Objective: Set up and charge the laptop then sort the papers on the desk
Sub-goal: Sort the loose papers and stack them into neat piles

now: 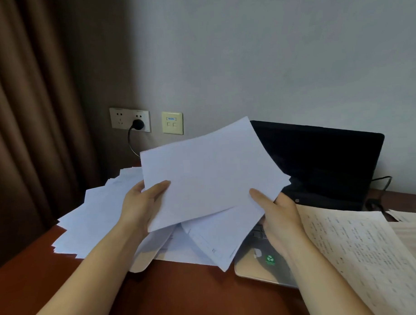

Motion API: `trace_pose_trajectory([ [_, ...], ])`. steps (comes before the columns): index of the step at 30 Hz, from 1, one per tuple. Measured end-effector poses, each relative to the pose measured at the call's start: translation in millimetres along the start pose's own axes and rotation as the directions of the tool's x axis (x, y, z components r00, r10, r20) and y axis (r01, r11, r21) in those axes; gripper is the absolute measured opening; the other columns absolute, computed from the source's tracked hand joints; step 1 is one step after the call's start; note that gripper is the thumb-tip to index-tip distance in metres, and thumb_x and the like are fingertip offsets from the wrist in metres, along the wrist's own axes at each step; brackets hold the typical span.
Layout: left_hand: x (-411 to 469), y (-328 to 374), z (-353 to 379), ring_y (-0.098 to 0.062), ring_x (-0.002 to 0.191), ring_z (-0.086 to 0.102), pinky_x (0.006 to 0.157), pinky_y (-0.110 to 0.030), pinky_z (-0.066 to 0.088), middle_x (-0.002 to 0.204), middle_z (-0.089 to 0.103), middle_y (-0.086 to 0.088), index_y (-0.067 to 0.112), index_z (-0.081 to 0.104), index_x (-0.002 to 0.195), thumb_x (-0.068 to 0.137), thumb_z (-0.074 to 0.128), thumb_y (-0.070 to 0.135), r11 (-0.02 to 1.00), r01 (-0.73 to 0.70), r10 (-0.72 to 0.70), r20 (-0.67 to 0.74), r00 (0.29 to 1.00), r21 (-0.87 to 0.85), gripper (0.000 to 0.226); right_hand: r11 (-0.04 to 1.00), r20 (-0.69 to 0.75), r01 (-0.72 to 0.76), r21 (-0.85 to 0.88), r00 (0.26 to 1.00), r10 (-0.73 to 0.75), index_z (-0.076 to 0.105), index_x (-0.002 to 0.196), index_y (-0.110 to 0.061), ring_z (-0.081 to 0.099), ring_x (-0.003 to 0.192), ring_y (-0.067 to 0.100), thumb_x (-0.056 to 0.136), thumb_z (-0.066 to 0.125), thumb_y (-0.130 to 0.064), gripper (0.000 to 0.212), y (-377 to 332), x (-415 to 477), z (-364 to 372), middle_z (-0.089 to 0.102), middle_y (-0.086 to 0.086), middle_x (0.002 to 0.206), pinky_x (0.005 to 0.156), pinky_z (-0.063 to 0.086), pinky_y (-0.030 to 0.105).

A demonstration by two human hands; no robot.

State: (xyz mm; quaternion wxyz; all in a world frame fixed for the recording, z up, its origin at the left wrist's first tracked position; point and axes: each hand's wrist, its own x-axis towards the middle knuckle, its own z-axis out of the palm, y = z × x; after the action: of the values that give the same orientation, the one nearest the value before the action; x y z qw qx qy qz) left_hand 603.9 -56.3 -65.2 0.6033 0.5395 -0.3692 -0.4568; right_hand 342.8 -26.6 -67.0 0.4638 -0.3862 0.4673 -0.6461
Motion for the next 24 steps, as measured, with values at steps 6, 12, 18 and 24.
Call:
trace_pose_trajectory([
  [6,3,-4,-14,-0.031,0.096,0.07,0.093,-0.049,0.057,0.101,0.075,-0.004,0.023,0.07,0.092,0.088,0.074,0.023,0.999,-0.015,0.008,-0.168,0.986,-0.036,0.006,0.998,0.142,-0.034,0.058,0.99,0.026,0.067,0.114,-0.004,0.07,0.102,0.024,0.088,0.062,0.008,0.029,-12,-10,5,0.074,0.008,0.109,0.08,0.057,0.033],
  [12,-9,0,-11,-0.03,0.088,0.06,0.078,-0.041,0.049,0.084,0.064,-0.001,0.022,0.064,0.078,0.097,0.059,0.02,0.992,-0.106,0.079,-0.322,0.944,-0.067,0.02,0.913,-0.202,0.313,-0.263,0.907,-0.369,0.069,0.111,-0.027,0.068,0.096,0.006,0.096,0.06,-0.01,0.024,-27,-23,17,0.073,-0.014,0.103,0.083,0.057,0.032],
  [18,-64,0,15,-0.015,0.093,0.065,0.077,-0.032,0.053,0.103,0.069,0.002,0.02,0.063,0.116,0.11,0.039,0.03,0.977,-0.208,0.186,-0.28,0.942,-0.05,0.027,0.666,-0.024,0.614,-0.424,0.727,-0.686,0.066,0.127,-0.02,0.064,0.096,-0.003,0.099,0.052,-0.008,0.033,-42,-41,62,0.07,-0.011,0.106,0.085,0.053,0.019],
  [24,-111,0,30,-0.024,0.119,0.062,0.097,-0.043,0.053,0.133,0.065,-0.005,0.019,0.061,0.135,0.107,0.045,0.033,0.908,0.091,-0.084,0.036,0.996,-0.41,0.035,0.214,0.56,0.689,-0.692,0.7,-0.443,0.068,0.112,-0.027,0.063,0.081,0.022,0.094,0.049,-0.013,0.03,-19,-58,106,0.069,-0.001,0.085,0.068,0.048,0.035],
])
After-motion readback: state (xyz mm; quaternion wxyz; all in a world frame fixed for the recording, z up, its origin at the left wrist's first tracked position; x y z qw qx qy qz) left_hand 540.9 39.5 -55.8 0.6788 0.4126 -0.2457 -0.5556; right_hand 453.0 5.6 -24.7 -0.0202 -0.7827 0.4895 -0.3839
